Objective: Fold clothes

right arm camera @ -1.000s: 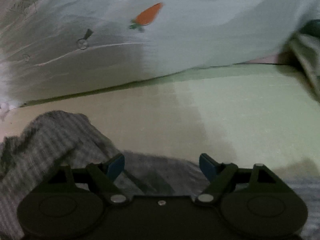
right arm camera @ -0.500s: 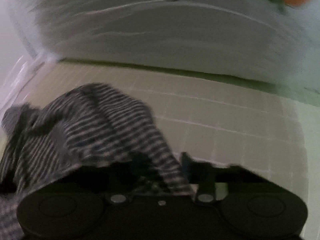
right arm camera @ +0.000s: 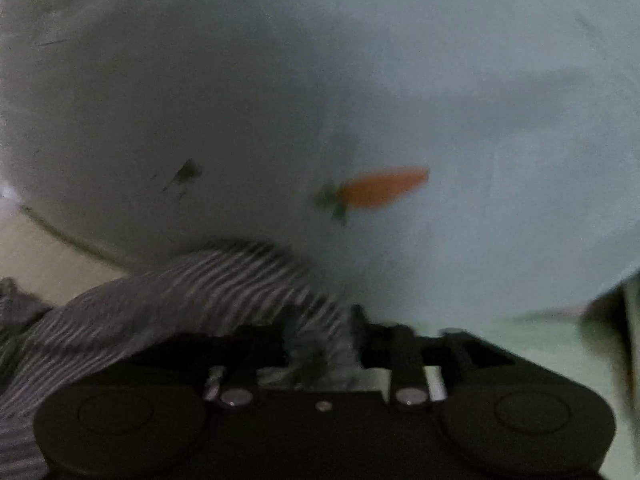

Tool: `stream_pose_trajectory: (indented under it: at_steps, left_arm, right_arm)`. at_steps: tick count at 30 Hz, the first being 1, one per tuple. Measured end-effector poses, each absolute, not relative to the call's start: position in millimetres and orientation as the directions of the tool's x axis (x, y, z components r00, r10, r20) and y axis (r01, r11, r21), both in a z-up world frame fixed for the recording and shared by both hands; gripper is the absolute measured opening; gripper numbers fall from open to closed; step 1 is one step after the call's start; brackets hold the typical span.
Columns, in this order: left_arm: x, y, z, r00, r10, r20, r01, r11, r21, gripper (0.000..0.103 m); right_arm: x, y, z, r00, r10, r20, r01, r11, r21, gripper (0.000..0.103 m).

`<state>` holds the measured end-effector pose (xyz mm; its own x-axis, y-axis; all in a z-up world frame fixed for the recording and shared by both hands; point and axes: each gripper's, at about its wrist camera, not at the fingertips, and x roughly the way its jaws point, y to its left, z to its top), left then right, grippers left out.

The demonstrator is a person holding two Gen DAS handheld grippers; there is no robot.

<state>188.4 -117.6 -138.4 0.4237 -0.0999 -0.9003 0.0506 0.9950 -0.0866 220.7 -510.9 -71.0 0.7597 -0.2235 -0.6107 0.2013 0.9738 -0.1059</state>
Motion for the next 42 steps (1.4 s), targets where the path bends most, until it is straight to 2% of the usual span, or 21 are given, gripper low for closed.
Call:
stream_pose_trajectory:
  at_steps: [2,4,7,11,13,16,21,24,25,26,27,28,29,30,31,36,42]
  left_arm:
    - [185.4,-115.7,-139.6,0.417,-0.098,-0.904,0.052,0.995,-0.084,0.045]
    - [182.2,-113.6,-140.8,0.41,-0.095,-0.907,0.051,0.995,-0.081,0.045]
    - [175.9,-107.1,-142.0,0.398,-0.087,-0.913,0.045,0.996,-0.076,0.053]
    - [164.3,-101.1,-141.3,0.391,-0.08,-0.917,0.039,0.997,-0.07,0.055]
    - [156.6,-98.0,-140.1,0.388,-0.084,-0.918,0.04,0.996,-0.074,0.055]
    - [141.7,-95.1,-138.7,0.378,-0.098,-0.921,0.057,0.995,-0.082,0.055]
    - [118.1,-95.2,-141.2,0.353,-0.133,-0.926,0.121,0.988,-0.096,0.055]
    - [105.3,-98.3,-144.9,0.35,-0.148,-0.925,0.169,0.981,-0.094,0.053]
    - [101.4,-99.1,-145.6,0.358,-0.146,-0.922,0.179,0.98,-0.085,0.051]
    - [98.6,-99.6,-145.8,0.367,-0.141,-0.92,0.189,0.979,-0.075,0.044]
    - [96.4,-99.3,-145.7,0.374,-0.141,-0.917,0.195,0.978,-0.071,0.028]
    - [94.4,-98.5,-145.5,0.38,-0.142,-0.914,0.198,0.978,-0.07,0.016]
    - [92.6,-96.5,-145.5,0.384,-0.15,-0.911,0.197,0.977,-0.078,0.001]
    - [91.2,-93.5,-145.6,0.387,-0.163,-0.908,0.195,0.976,-0.093,0.001]
    - [89.1,-89.2,-143.4,0.394,-0.17,-0.903,0.19,0.977,-0.101,0.001]
    - [75.2,-62.4,-121.8,0.448,-0.185,-0.874,0.156,0.979,-0.128,0.0]
    - [51.0,-0.9,-48.4,0.593,-0.165,-0.788,0.064,0.985,-0.158,0.001]
  right_arm:
    - [207.3,-508.6,-81.3,0.74,-0.203,-0.641,0.218,0.974,-0.057,0.048]
    - [190.5,-509.3,-91.3,0.714,-0.209,-0.669,0.25,0.968,-0.036,0.062]
    - [159.7,-500.9,-105.9,0.677,-0.248,-0.693,0.331,0.943,-0.014,0.072]
    - [103.9,-499.8,-119.1,0.61,-0.289,-0.738,0.45,0.893,0.023,0.073]
    - [79.4,-492.8,-124.3,0.577,-0.319,-0.752,0.511,0.859,0.028,0.079]
    - [39.4,-487.7,-127.7,0.547,-0.328,-0.77,0.589,0.805,0.075,0.083]
    - [7.3,-477.7,-141.7,0.556,-0.207,-0.805,0.594,0.776,0.212,0.083]
    - [16.7,-471.1,-150.5,0.583,-0.135,-0.801,0.552,0.789,0.269,0.082]
    - [19.4,-468.5,-152.3,0.585,-0.138,-0.799,0.546,0.796,0.262,0.081]
    - [23.1,-466.5,-153.8,0.586,-0.145,-0.798,0.538,0.805,0.249,0.079]
    - [26.6,-464.7,-154.8,0.587,-0.15,-0.796,0.529,0.815,0.236,0.072]
    - [29.7,-463.9,-154.7,0.589,-0.151,-0.794,0.514,0.828,0.225,0.053]
    - [31.8,-463.8,-154.3,0.592,-0.148,-0.792,0.5,0.838,0.218,0.041]
    - [31.2,-466.1,-153.1,0.598,-0.137,-0.789,0.487,0.844,0.223,0.017]
    - [29.2,-468.5,-150.7,0.607,-0.127,-0.784,0.475,0.849,0.23,0.006]
    - [-10.6,-476.7,-101.8,0.673,-0.207,-0.71,0.461,0.868,0.184,0.004]
    - [-69.9,-496.2,-7.7,0.757,-0.313,-0.574,0.482,0.86,0.168,0.004]
